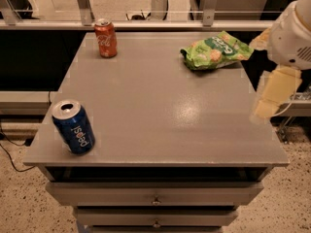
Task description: Move green rice chip bag near pepsi can
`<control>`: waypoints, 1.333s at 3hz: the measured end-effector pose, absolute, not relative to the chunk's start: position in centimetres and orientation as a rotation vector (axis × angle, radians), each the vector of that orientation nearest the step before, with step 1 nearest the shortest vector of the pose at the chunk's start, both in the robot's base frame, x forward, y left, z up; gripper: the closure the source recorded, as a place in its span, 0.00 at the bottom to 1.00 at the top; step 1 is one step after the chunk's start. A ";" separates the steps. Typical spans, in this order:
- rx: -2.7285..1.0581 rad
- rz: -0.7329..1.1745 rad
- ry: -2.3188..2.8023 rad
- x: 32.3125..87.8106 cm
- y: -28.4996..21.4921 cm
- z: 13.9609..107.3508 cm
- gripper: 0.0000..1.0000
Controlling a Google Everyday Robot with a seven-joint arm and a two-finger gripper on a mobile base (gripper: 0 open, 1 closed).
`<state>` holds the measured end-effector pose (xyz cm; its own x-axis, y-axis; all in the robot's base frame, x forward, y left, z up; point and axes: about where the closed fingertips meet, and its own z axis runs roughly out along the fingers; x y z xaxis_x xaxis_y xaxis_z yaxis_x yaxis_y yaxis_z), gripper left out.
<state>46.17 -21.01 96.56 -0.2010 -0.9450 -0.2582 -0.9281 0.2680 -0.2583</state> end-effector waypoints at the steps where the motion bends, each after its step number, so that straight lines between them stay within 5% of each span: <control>1: -1.654 -0.019 2.103 51.3 -20.2 94.4 0.00; 4: -1.478 0.104 1.954 65.8 -17.4 90.2 0.00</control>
Offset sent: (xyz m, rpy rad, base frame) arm 0.1822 0.0191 -0.0575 0.2927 -0.1784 -0.0060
